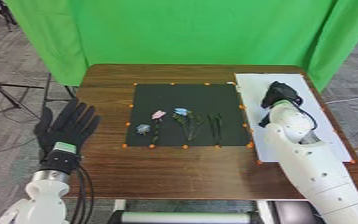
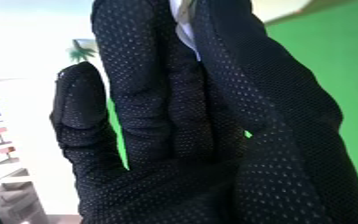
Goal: Arrange flowers
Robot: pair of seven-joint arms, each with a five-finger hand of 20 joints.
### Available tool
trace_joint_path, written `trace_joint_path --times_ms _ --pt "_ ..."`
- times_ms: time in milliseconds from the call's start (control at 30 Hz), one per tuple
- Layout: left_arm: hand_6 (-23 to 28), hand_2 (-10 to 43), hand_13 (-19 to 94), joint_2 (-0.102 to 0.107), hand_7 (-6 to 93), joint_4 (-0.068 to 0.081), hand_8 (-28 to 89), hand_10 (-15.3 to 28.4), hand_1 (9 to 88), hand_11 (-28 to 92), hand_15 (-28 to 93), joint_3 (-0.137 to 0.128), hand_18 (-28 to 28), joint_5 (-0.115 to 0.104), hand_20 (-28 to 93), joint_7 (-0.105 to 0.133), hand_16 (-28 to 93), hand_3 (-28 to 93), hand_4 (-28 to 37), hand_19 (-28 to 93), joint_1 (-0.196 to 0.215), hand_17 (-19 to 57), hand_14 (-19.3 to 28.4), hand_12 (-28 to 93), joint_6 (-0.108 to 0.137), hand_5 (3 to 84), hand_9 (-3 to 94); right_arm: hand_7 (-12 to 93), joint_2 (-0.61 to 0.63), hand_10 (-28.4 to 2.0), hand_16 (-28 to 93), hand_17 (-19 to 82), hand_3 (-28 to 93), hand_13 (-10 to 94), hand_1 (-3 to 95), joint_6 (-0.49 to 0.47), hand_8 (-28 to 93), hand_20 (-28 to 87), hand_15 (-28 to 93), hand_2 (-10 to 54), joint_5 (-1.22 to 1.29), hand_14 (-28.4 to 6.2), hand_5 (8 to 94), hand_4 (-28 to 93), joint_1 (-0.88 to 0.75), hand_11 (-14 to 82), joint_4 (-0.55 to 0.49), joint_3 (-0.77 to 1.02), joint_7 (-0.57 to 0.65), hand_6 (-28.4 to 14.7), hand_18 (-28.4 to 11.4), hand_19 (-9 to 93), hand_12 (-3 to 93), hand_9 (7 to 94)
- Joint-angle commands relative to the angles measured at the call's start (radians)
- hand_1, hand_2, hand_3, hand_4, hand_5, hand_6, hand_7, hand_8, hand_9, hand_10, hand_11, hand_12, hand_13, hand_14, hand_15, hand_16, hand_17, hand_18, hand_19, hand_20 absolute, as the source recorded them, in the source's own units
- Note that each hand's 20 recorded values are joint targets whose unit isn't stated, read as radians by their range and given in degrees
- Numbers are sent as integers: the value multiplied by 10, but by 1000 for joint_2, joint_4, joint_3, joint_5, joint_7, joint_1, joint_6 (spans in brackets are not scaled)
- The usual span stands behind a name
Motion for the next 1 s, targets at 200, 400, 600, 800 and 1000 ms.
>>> trace_joint_path --times_ms 200,400,600,800,1000 --pt "60 138 269 -13 160 15 -110 130 272 224 409 -7 139 29 87 -7 -90 726 -283 359 8 -51 152 98 -75 378 360 205 -22 -80 433 393 634 754 628 -4 39 340 355 -95 8 -47 826 -283 -38 56 -299 -60 -211 7 -194 825 361 892" --pt "59 135 269 -22 156 21 -107 130 271 219 404 7 139 31 89 -29 -84 725 -283 353 -12 -50 151 101 -74 376 359 211 -143 -78 438 385 637 746 624 -106 38 344 358 -95 -1 -45 816 -283 -35 56 -260 -90 -311 11 -190 825 361 883" --pt "60 135 269 -7 152 18 -104 132 271 217 402 -3 139 41 91 -28 -82 724 -283 352 -1 -50 151 102 -60 374 355 222 -193 -81 432 386 656 745 611 -155 28 349 363 -95 -39 -46 810 -283 -23 57 -216 -143 -332 12 -192 823 357 880" --pt "60 137 266 -10 148 32 -104 132 269 216 399 -17 139 71 92 -59 -81 716 -283 350 -4 -50 151 103 -106 371 354 224 -190 -82 428 387 661 744 607 -157 21 351 367 -95 -62 -48 805 -283 -34 55 -212 -151 -328 13 -193 824 352 877" --pt "58 139 264 -11 145 31 -100 130 265 211 393 -20 140 67 93 -55 -78 714 -283 347 -6 -52 150 104 -95 366 349 222 -183 -82 425 383 662 737 604 -141 14 354 371 -95 -98 -49 796 -283 -36 51 -200 -152 -340 11 -196 825 345 864"
